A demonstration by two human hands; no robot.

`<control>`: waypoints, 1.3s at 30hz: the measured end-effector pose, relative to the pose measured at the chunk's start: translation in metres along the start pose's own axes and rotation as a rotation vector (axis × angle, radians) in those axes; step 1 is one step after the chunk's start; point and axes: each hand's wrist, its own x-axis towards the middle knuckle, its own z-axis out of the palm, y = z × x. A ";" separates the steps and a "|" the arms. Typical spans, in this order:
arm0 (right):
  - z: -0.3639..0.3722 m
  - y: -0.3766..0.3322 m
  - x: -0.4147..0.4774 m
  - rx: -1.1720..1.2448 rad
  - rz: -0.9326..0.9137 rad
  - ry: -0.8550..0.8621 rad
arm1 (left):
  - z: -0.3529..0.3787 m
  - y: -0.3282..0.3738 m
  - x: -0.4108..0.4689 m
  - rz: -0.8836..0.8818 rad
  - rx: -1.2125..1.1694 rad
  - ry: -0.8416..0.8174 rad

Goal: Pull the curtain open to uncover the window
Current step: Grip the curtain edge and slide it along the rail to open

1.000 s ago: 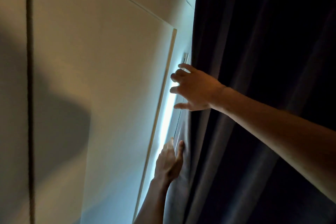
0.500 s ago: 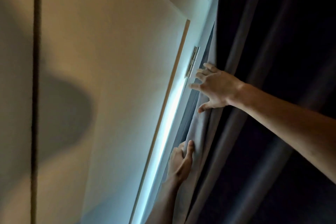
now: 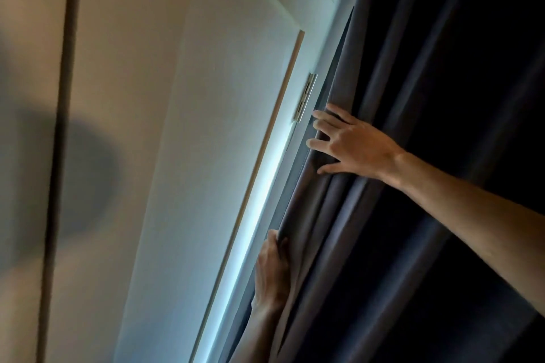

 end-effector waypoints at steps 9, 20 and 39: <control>-0.024 -0.006 0.012 -0.068 -0.003 0.034 | -0.032 0.020 -0.010 -0.042 0.231 0.069; -0.013 0.012 -0.044 -0.051 -0.047 0.114 | -0.018 0.037 -0.033 0.094 0.221 -0.034; -0.017 0.027 -0.203 0.059 0.110 0.123 | 0.041 0.090 -0.110 0.153 0.178 -0.170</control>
